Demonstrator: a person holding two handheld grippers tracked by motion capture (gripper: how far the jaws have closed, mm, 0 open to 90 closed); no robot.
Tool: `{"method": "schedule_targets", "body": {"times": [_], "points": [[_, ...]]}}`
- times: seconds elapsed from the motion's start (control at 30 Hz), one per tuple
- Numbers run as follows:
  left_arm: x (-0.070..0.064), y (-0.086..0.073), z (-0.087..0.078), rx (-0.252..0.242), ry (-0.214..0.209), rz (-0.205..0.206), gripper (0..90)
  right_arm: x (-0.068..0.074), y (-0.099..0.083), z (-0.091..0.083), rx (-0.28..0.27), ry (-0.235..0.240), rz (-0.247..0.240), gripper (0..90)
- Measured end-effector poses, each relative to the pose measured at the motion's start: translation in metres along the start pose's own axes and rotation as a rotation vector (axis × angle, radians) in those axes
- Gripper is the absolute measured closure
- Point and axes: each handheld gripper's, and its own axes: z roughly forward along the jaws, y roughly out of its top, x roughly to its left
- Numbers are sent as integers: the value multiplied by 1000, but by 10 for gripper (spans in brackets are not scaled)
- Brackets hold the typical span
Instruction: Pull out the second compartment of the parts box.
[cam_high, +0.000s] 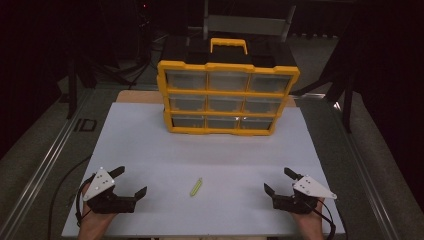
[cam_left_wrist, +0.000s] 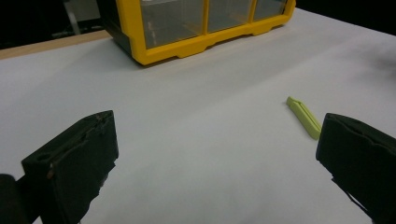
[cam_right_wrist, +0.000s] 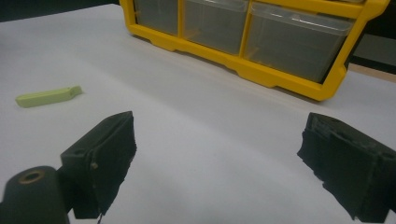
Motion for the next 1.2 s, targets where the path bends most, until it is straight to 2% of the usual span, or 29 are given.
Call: {"method": "schedule_targets", "body": {"times": [0.17, 0.4, 0.57, 0.7, 0.97, 1.2], "points": [[2, -3, 5, 28, 18, 10, 1, 0, 0, 1, 5, -1, -2, 101], [4, -4, 8, 30, 13, -3, 1, 0, 0, 1, 11, -1, -3, 101], [3, -6, 12, 55, 24, 1, 1, 0, 1, 3, 19, -1, 0, 100], [2, -6, 13, 57, 27, 5, 1, 1, 2, 6, 34, -12, 3, 90], [4, -6, 16, 59, 28, -3, 0, 5, 8, 13, 43, -6, 22, 82], [3, -8, 18, 75, 30, -2, 0, 7, 14, 21, 50, 0, 19, 82]]}}
